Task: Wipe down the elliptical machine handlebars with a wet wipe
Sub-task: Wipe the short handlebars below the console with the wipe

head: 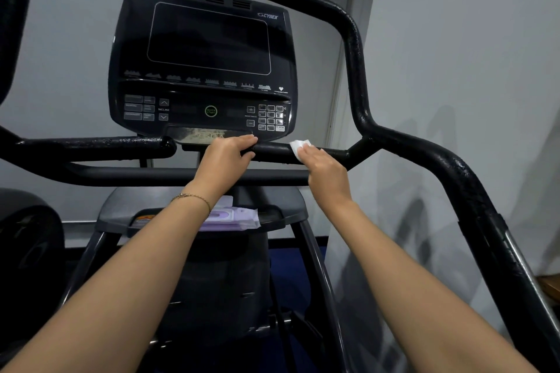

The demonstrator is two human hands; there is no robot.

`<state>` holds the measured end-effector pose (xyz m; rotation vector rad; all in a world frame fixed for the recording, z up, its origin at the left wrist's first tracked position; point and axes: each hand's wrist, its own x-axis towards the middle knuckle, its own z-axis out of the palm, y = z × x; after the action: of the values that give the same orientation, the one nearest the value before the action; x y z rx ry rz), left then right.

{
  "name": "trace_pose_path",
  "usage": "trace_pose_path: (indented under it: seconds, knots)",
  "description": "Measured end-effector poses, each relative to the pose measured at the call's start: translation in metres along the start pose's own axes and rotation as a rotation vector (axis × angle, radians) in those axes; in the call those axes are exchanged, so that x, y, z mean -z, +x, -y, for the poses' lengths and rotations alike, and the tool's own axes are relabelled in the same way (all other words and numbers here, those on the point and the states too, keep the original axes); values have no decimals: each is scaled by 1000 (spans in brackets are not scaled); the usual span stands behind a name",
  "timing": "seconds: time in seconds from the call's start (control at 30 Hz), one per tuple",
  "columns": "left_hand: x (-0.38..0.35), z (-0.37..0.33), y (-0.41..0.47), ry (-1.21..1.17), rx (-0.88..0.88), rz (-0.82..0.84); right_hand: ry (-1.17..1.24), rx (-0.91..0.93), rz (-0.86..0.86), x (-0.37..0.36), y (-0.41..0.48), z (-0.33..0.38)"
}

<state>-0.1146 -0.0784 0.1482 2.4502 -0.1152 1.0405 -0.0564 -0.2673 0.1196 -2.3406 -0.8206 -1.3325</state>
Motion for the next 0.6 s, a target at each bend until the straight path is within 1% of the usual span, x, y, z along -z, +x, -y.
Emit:
trace_pose_path:
  seconds: [0.07, 0.17, 0.23, 0.33, 0.37, 0.43, 0.5, 0.53, 0.6]
  knots:
    - [-1, 1, -1, 32, -36, -4, 28, -38, 31, 3, -3, -8]
    - [-1, 1, -1, 44, -37, -3, 47, -166, 44, -2, 4, -4]
    - [-1, 0, 1, 14, -6, -3, 34, -134, 44, -6, 5, 3]
    - [0, -2, 1, -12, 21, -4, -5, 0, 21, 0, -2, -14]
    - [0, -2, 0, -20, 23, -5, -18, -3, 29, 4, -5, -24]
    - [-1, -2, -1, -23, 25, -9, -40, -112, 81, 10, -8, -35]
    - [-1, -1, -1, -17, 22, -11, -58, -182, 86, 7, -6, -35]
    - [-1, -1, -1, -21, 22, -12, -52, -187, 88, 7, -5, -31]
    - [-1, -2, -2, -41, 27, -11, -48, -114, 62, 6, -8, -28]
